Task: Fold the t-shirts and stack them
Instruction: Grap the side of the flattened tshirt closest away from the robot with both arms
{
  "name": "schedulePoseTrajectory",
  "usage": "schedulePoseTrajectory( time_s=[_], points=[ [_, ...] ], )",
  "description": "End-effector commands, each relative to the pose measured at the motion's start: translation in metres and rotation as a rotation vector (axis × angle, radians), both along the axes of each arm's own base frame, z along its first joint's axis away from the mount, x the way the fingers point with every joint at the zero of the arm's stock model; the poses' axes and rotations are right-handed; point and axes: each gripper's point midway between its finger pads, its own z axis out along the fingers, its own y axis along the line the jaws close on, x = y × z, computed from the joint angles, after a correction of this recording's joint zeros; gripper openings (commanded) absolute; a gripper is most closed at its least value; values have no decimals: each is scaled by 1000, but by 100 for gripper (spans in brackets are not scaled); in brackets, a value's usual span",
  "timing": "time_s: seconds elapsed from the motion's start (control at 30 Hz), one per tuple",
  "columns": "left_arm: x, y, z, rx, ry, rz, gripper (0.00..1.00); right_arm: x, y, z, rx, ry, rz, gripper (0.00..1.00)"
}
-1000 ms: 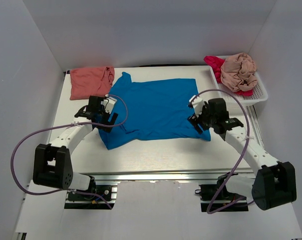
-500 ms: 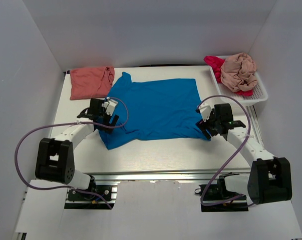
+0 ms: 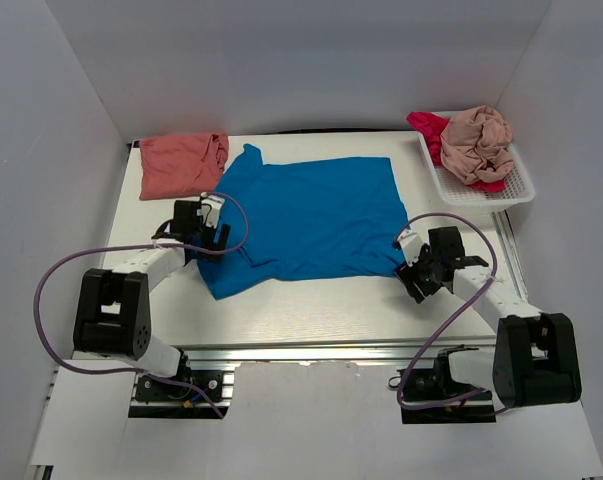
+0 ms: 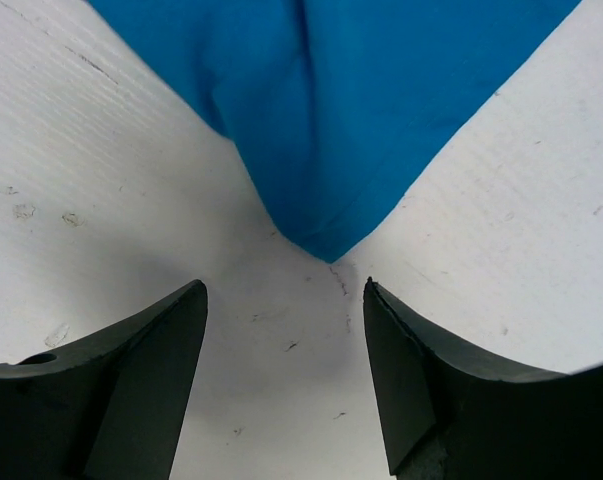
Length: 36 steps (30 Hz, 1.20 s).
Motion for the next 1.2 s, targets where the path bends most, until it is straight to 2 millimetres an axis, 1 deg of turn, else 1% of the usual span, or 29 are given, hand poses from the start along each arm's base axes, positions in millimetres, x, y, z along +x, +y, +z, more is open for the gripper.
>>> schedulePoseTrajectory(
  time_s=[0.0, 0.13, 0.17, 0.3, 0.47, 0.7, 0.8, 0.83, 0.87, 0.93, 1.0, 1.07, 1.1, 1.13, 1.17],
  points=[
    [19, -7, 35, -61, -147, 9, 93, 7, 3, -1, 23, -31, 17, 68],
    [22, -10, 43, -77, -162, 4, 93, 9, 5, -7, 35, -26, 26, 66],
    [21, -15, 42, -98, -154, -16, 93, 9, 6, -8, 37, -24, 28, 65],
    [21, -18, 38, -109, -148, -29, 93, 9, 8, -11, 46, -4, 33, 55],
    [19, -22, 27, -124, -110, -38, 93, 7, 7, -13, 45, 8, 28, 53],
    [19, -28, 28, -153, -106, -58, 93, 6, 8, -15, 50, 29, 16, 52],
    [21, -33, 24, -172, -92, -77, 92, 8, 8, -14, 52, 33, 11, 51],
    [21, -35, 19, -175, -75, -82, 91, 9, 9, -13, 53, 34, 11, 50],
    [22, -36, 18, -181, -72, -87, 90, 8, 9, -14, 53, 37, 8, 49],
    [22, -38, 9, -191, -48, -91, 86, 9, 8, -14, 49, 39, 4, 48],
    [22, -41, 5, -201, -37, -101, 81, 9, 8, -15, 47, 42, 0, 47],
    [20, -42, 2, -214, -26, -107, 70, 9, 7, -16, 45, 43, -4, 46],
    [20, -42, 0, -215, -22, -106, 61, 9, 7, -17, 44, 47, -7, 45],
    [20, -41, -1, -214, -19, -105, 40, 10, 6, -16, 43, 45, -7, 45],
    [19, -41, -1, -213, -19, -105, 34, 9, 6, -17, 42, 50, -9, 44]
  ],
)
